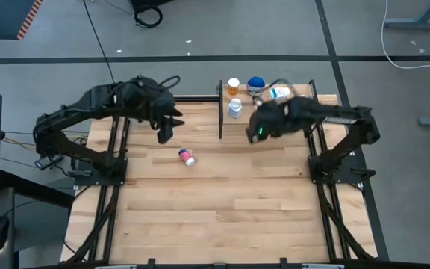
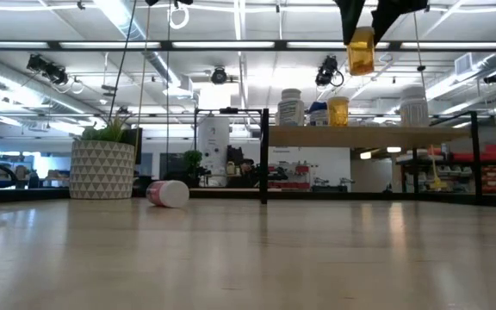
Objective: Pick and place medicine bottles onto shelf by color
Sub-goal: Put the orange pill bottle on the shelf
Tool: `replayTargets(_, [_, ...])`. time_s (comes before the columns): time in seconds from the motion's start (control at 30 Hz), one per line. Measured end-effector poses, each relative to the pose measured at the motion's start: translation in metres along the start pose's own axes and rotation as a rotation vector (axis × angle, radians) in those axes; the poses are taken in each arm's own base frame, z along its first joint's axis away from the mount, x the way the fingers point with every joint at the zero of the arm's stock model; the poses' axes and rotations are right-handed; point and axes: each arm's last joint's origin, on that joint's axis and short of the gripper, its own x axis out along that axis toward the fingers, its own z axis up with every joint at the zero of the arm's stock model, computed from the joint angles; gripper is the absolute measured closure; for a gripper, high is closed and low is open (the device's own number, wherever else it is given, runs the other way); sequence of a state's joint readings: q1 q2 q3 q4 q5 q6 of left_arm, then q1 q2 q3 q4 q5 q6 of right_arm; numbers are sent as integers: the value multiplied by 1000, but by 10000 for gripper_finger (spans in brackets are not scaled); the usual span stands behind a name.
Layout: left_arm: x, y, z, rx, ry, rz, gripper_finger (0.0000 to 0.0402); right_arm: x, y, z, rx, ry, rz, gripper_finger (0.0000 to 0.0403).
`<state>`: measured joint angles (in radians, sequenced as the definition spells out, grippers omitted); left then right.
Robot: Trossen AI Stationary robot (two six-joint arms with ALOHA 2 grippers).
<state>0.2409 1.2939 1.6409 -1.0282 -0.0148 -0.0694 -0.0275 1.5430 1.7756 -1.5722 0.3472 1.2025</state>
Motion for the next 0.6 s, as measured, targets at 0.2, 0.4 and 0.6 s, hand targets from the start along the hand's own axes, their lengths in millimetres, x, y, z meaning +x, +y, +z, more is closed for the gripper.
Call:
replayTargets(0.2, [-1,16,3,-34,-30,54,257,8,-33,44,85,26,-26,184])
replayTargets(0.4, [-1,27,4,-18,-36,90,252,24,-50,70,80,21,-90,184])
replayTargets(0.6, [-11,37,3,-44,-57,128,254,54,-62,73,83,82,-151,184])
